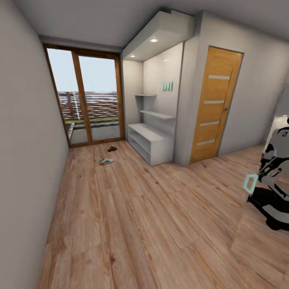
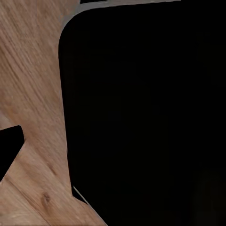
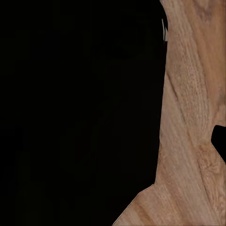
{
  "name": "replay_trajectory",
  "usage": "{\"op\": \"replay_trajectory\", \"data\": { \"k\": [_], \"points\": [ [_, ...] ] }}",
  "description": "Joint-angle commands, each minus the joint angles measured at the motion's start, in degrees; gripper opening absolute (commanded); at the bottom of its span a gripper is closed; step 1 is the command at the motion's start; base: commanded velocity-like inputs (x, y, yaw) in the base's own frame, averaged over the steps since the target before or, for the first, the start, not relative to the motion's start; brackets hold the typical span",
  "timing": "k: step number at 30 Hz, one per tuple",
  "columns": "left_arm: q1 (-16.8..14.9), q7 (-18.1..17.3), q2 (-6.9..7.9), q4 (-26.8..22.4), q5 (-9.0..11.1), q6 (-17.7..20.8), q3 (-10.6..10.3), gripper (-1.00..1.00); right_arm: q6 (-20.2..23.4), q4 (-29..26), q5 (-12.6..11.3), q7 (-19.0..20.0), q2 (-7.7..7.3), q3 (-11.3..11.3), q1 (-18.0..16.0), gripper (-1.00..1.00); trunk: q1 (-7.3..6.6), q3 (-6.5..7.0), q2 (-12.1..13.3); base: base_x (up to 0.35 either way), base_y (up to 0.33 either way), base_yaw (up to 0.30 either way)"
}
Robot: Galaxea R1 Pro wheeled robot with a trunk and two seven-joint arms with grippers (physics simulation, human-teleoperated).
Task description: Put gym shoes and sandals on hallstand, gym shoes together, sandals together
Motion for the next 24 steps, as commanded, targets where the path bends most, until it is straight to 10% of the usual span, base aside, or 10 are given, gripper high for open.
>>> {"op": "replay_trajectory", "data": {
  "k": [1, 10, 14, 24],
  "points": [
    [-0.1, -0.1, 0.0, 0.0, 0.0, 0.0, 0.0, 1.0, 0.0, 0.0, 0.0, 0.0, -0.02, 0.0, 0.0, 1.0, 0.04, -0.05, 0.0, 0.337, 0.151, 0.0],
    [-1.2, -0.2, 0.08, -1.1, 0.4, 0.0, 0.0, 1.0, 0.0, -2.6, 0.1, 0.0, 0.02, 0.1, 0.0, 1.0, 0.04, -0.05, 0.0, 0.337, 0.107, 0.0],
    [-3.6, 0.3, 0.09, -7.3, 0.4, 0.0, 0.1, 1.0, 0.0, -16.0, 0.1, -0.3, 0.03, 0.1, 0.0, 1.0, 0.04, -0.05, 0.0, 0.337, 0.028, 0.0],
    [-5.4, 0.0, 0.08, -11.6, 0.6, 0.1, 0.2, 1.0, 0.0, -27.1, 0.1, -0.1, 0.0, 0.1, 0.0, 1.0, 0.04, -0.44, 0.0, 0.337, 0.019, 0.138]
  ]
}}
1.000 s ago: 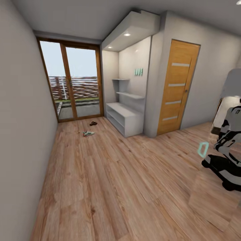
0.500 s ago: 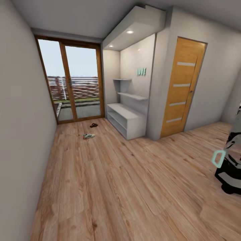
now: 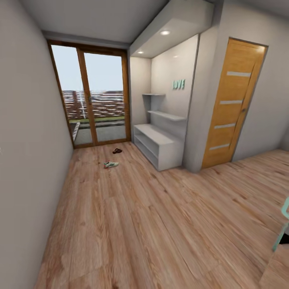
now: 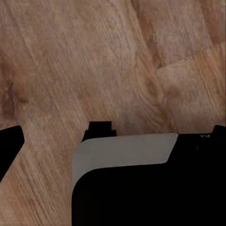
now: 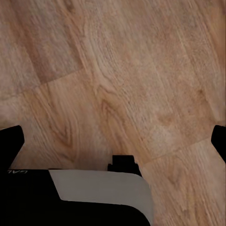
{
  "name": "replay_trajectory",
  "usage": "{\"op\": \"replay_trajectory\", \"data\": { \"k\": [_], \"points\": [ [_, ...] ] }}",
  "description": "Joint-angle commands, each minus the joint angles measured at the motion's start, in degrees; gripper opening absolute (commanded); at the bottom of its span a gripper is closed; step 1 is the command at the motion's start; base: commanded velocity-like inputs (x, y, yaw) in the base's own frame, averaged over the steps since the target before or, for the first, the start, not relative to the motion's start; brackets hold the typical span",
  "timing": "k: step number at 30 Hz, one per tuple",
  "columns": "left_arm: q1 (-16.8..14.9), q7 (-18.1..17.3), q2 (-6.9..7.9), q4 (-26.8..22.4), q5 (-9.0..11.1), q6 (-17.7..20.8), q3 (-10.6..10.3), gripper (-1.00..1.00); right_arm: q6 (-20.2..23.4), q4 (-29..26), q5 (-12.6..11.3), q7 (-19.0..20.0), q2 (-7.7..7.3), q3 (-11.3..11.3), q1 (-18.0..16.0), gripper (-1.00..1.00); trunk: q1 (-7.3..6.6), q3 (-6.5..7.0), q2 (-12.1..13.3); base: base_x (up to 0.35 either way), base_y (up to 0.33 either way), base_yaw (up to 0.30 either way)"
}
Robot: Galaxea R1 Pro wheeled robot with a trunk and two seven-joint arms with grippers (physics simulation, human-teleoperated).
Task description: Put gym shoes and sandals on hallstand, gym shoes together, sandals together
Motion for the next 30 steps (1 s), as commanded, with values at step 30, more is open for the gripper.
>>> {"op": "replay_trajectory", "data": {
  "k": [30],
  "points": [
    [0.2, -0.2, 0.05, -18.5, 0.1, -0.4, 0.4, 1.0, 0.0, -7.0, 1.1, -0.2, 0.03, 0.6, 0.0, 1.0, 0.03, -0.18, 0.0, 0.337, 0.0, 0.011]
  ]
}}
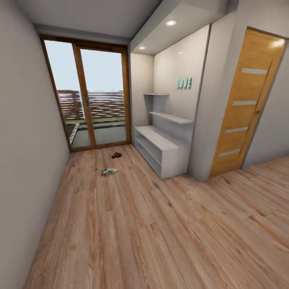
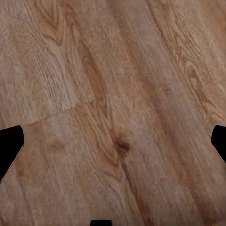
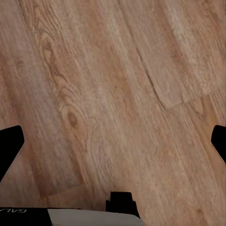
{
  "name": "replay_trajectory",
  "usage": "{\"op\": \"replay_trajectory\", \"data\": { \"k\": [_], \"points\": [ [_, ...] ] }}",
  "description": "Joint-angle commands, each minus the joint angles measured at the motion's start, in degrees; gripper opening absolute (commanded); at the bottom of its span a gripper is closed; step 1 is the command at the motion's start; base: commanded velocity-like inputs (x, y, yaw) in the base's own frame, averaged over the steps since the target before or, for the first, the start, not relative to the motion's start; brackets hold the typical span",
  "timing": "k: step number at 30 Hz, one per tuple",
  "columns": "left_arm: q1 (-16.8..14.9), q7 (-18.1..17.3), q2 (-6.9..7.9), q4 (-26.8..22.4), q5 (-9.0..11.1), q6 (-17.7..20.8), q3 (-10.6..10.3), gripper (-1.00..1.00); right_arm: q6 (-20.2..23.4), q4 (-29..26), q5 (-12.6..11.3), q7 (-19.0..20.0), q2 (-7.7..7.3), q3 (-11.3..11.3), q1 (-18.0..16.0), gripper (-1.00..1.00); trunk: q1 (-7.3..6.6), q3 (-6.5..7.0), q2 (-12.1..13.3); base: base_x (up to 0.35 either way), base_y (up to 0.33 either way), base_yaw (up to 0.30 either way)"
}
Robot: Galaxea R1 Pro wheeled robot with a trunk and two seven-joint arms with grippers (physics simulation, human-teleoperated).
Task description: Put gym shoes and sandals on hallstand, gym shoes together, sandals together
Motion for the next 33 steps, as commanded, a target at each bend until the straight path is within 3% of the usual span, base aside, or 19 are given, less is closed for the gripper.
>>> {"op": "replay_trajectory", "data": {
  "k": [1, 16, 33],
  "points": [
    [0.0, 0.0, -0.03, 0.0, 0.0, -0.1, 0.0, 1.0, 0.0, 0.0, 0.2, 0.0, 0.01, 0.1, 0.0, 1.0, 0.03, -0.09, 0.0, 0.337, 0.0, 0.081],
    [0.0, 0.1, -0.13, 0.2, 0.1, -0.8, 0.0, 1.0, -0.4, 0.2, 0.1, -0.1, -0.01, 0.1, 0.0, 1.0, 0.03, -0.97, 0.0, 0.337, 0.0, 0.163],
    [0.0, 0.4, -0.13, 0.6, -0.1, -0.8, -0.1, 1.0, -0.4, 0.2, 0.1, -0.1, 0.0, 0.1, 0.0, 1.0, 0.03, -1.06, 0.0, 0.337, 0.0, 0.01]
  ]
}}
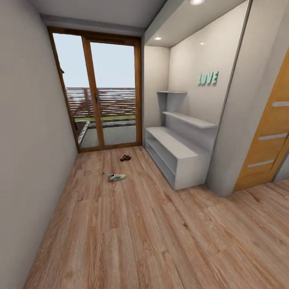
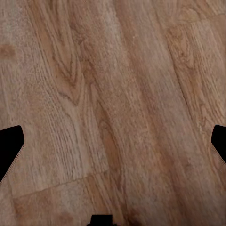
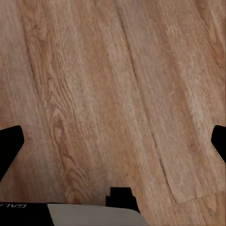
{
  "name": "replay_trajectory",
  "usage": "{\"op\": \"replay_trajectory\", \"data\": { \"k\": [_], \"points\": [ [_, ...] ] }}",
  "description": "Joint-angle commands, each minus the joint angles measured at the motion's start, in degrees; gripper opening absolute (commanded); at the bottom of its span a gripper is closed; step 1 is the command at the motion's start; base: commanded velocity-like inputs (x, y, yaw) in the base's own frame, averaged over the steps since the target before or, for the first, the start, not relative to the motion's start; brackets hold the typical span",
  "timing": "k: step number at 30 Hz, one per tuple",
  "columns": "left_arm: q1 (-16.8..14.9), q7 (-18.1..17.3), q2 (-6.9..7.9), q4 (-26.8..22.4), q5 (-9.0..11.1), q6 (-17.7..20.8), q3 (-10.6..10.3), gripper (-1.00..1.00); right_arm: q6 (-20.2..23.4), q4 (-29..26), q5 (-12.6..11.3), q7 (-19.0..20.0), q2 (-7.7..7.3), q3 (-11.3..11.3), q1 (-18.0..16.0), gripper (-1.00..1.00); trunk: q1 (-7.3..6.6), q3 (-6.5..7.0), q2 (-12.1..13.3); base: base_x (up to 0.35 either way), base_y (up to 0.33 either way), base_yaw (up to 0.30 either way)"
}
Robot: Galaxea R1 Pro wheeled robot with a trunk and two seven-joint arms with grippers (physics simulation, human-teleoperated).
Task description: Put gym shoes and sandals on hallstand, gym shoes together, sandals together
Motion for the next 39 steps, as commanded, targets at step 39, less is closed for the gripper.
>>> {"op": "replay_trajectory", "data": {
  "k": [39],
  "points": [
    [0.0, 0.0, -0.01, 0.0, 0.1, -0.1, 0.2, 1.0, 0.0, 0.0, 0.2, 0.0, -0.01, 0.1, 0.0, 1.0, 0.03, -1.3, 0.0, 0.337, 0.06, 0.087]
  ]
}}
